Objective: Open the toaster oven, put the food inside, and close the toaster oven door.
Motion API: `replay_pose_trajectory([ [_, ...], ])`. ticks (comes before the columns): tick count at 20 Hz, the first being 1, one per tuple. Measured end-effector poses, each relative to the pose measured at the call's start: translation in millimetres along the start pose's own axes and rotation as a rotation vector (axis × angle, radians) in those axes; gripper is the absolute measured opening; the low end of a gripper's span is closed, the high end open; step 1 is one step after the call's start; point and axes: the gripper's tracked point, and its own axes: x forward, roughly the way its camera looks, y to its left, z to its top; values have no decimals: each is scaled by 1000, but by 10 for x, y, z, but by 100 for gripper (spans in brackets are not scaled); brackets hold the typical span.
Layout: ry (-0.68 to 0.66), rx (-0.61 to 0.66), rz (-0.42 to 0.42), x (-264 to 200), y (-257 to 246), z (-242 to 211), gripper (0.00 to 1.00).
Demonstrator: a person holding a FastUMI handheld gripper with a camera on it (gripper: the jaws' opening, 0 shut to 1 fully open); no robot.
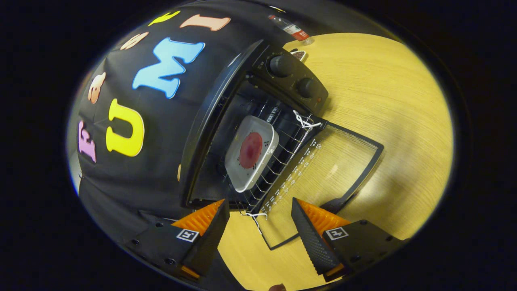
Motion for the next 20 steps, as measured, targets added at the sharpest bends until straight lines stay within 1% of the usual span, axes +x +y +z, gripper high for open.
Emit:
replay_pose_trajectory([
  [3, 17, -93, -16, -126, -118, -89, 98],
  [6, 40, -219, -16, -229, -165, -190, 98],
  [11, 73, -452, -38, -343, -246, -294, 98],
  [15, 105, -650, -83, -354, -392, -350, 98],
  [17, 131, -712, -112, -352, -503, -398, 98],
  [20, 171, -771, -155, -342, -668, -463, 98],
])
